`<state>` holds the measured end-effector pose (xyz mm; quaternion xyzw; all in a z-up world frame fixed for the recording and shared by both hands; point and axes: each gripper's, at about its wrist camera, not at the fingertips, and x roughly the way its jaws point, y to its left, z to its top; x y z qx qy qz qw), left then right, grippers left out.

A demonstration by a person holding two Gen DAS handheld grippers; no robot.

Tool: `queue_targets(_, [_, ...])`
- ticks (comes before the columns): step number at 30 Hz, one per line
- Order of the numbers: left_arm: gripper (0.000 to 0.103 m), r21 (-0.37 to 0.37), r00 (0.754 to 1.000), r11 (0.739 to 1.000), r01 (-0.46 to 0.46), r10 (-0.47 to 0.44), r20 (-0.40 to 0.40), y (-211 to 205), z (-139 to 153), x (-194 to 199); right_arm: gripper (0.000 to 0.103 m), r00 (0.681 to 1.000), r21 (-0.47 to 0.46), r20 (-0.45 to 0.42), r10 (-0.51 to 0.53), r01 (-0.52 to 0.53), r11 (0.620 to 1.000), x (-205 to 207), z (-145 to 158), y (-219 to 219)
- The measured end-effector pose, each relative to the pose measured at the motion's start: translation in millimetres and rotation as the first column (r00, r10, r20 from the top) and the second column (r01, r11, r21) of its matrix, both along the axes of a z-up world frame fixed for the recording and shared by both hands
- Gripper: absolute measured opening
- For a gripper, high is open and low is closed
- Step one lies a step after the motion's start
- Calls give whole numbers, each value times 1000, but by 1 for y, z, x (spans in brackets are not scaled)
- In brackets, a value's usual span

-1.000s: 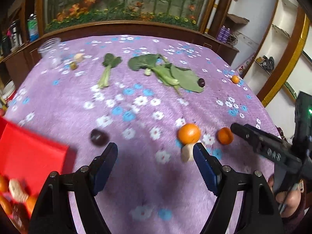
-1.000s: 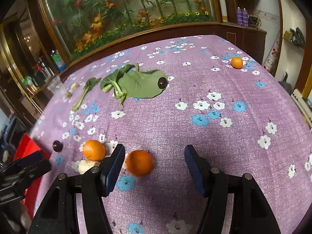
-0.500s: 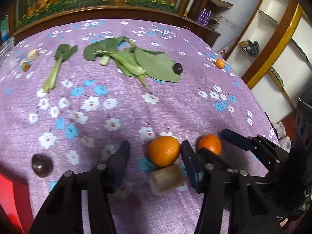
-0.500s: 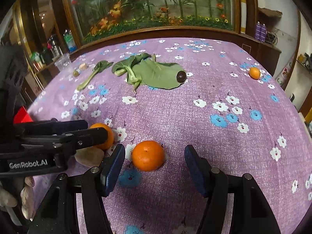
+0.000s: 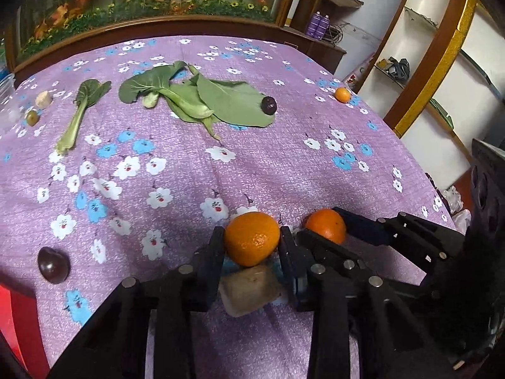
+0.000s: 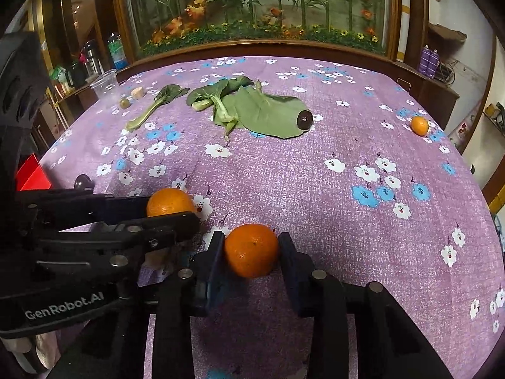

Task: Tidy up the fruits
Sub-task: 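Grasp a tangerine with the left gripper while the right grasps another tangerine, then carry both tangerines into the red tray and open both grippers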

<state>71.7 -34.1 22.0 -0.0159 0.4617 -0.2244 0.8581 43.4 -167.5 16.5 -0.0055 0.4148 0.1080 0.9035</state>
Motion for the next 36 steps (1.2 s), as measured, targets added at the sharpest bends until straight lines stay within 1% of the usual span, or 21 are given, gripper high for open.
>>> queue_targets(5, [32,-12,999,999,-41,41,18,17,9,-15,37,1000,17,-12,-4,4,1000,-6,1,-1])
queue_targets(10, [32,-24,994,995,-97,98,56,37,24,-38,37,1000,23,10,4,-4,1000,-21,15,3])
queue_targets(18, [32,-42,972,981,-188,192,135,72,52,-82,37,998,39,53,28,-30,999,-50,41,15])
queue_targets(23, [32,-69,950,965,-252,260,173,99,67,-110,37,996,67,64,54,-58,996,-67,52,27])
queue_targets(27, [32,-102,932,947,-304,318,173,122,74,-126,37,993,68,80,82,-88,994,-80,59,41])
queue_targets(30, [33,-106,917,932,-346,360,173,136,76,-135,37,990,61,89,108,-114,992,-89,64,52])
queue_targets(32, [33,-101,904,920,-379,391,171,147,76,-138,37,988,57,92,127,-133,989,-94,67,61])
queue_targets(36, [33,-90,868,887,-452,461,182,173,75,-146,37,981,48,88,171,-176,983,-101,71,82])
